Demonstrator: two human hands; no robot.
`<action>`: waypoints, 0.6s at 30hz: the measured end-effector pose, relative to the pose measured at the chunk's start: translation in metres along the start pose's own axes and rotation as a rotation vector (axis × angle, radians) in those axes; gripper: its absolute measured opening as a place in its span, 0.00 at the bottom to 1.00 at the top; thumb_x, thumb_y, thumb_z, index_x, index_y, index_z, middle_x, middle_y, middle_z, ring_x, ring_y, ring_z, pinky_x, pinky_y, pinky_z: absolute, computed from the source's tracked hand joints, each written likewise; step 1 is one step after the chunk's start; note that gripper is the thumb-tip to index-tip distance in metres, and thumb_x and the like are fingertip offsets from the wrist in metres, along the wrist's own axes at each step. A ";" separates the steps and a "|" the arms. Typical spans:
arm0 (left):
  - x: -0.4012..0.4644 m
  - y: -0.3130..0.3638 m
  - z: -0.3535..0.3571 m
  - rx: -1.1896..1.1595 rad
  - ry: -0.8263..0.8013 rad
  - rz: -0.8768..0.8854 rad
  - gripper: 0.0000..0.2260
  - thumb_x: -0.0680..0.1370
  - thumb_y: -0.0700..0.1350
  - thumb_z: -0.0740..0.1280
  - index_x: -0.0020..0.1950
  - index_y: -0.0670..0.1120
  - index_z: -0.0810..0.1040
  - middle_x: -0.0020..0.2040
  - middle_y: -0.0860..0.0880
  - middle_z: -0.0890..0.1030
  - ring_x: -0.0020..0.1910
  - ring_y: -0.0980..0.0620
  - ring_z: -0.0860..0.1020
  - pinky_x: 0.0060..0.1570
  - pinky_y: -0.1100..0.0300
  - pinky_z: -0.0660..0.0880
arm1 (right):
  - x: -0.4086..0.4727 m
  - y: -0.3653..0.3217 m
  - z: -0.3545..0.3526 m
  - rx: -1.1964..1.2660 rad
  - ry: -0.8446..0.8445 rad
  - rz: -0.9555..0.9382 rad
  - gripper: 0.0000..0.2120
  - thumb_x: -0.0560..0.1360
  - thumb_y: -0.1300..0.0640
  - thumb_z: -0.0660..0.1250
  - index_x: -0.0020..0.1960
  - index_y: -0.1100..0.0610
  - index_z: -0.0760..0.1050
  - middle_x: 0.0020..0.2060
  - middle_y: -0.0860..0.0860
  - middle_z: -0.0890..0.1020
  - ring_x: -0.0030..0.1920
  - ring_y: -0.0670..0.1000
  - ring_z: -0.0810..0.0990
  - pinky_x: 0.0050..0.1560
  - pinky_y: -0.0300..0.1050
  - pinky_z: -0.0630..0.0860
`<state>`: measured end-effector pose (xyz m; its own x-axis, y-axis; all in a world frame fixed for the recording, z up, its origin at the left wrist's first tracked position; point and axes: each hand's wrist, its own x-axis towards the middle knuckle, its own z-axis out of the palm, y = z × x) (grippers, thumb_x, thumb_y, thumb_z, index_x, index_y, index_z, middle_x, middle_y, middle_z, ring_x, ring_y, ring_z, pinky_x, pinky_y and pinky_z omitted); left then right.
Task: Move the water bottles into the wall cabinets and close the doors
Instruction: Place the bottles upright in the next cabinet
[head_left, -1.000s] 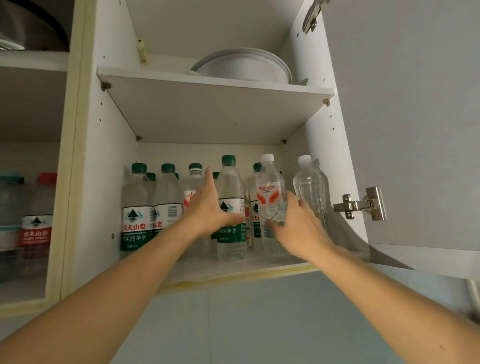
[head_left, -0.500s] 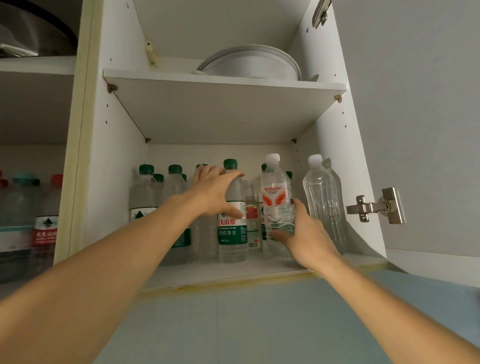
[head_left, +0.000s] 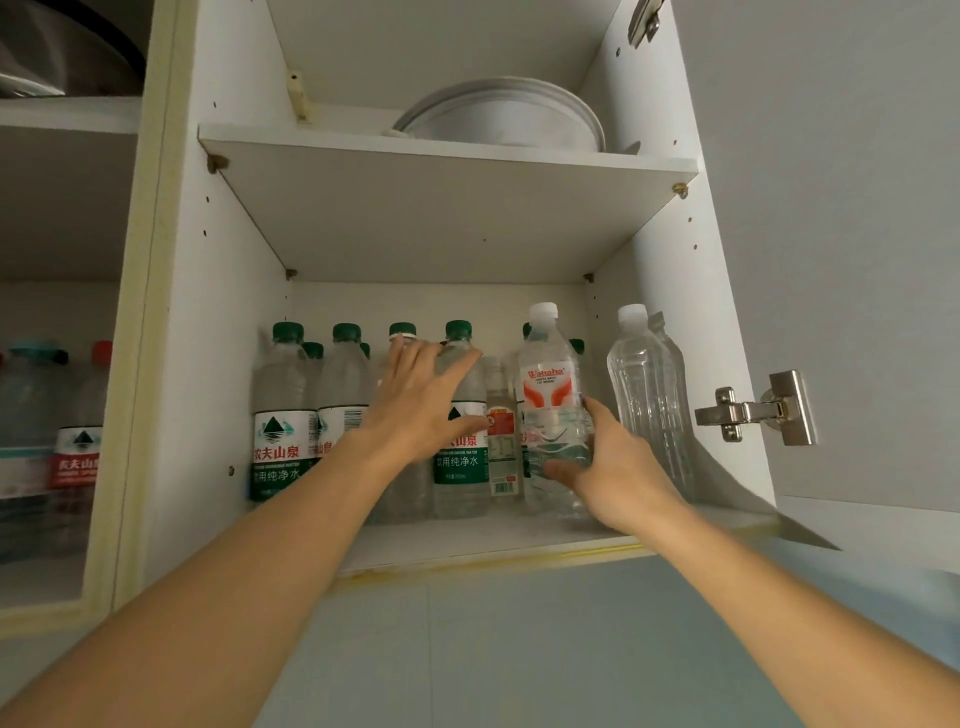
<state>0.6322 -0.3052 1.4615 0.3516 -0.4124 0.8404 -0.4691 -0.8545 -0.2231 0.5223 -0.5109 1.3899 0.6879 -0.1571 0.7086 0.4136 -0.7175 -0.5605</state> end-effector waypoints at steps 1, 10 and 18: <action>-0.002 -0.002 0.001 -0.018 0.022 0.006 0.41 0.74 0.66 0.69 0.81 0.58 0.54 0.78 0.43 0.59 0.78 0.43 0.52 0.77 0.43 0.43 | 0.002 -0.001 0.000 0.000 -0.020 0.004 0.35 0.75 0.52 0.75 0.77 0.47 0.61 0.62 0.47 0.81 0.55 0.49 0.80 0.56 0.43 0.73; -0.005 0.004 0.001 -0.199 0.054 -0.005 0.42 0.76 0.70 0.61 0.82 0.52 0.52 0.79 0.45 0.58 0.78 0.45 0.54 0.77 0.43 0.50 | 0.024 -0.019 0.015 -0.213 -0.121 0.001 0.30 0.73 0.50 0.76 0.71 0.53 0.68 0.61 0.50 0.81 0.61 0.53 0.80 0.61 0.50 0.77; -0.010 0.023 0.009 -0.129 0.046 0.141 0.49 0.68 0.79 0.56 0.80 0.58 0.40 0.81 0.46 0.50 0.80 0.43 0.48 0.77 0.41 0.47 | 0.033 -0.024 0.003 -0.206 -0.165 -0.015 0.12 0.74 0.49 0.75 0.53 0.41 0.75 0.43 0.40 0.81 0.44 0.46 0.80 0.36 0.30 0.71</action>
<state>0.6253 -0.3237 1.4430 0.2390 -0.5081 0.8275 -0.6118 -0.7405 -0.2780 0.5371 -0.4971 1.4259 0.7776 -0.0444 0.6272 0.3062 -0.8445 -0.4394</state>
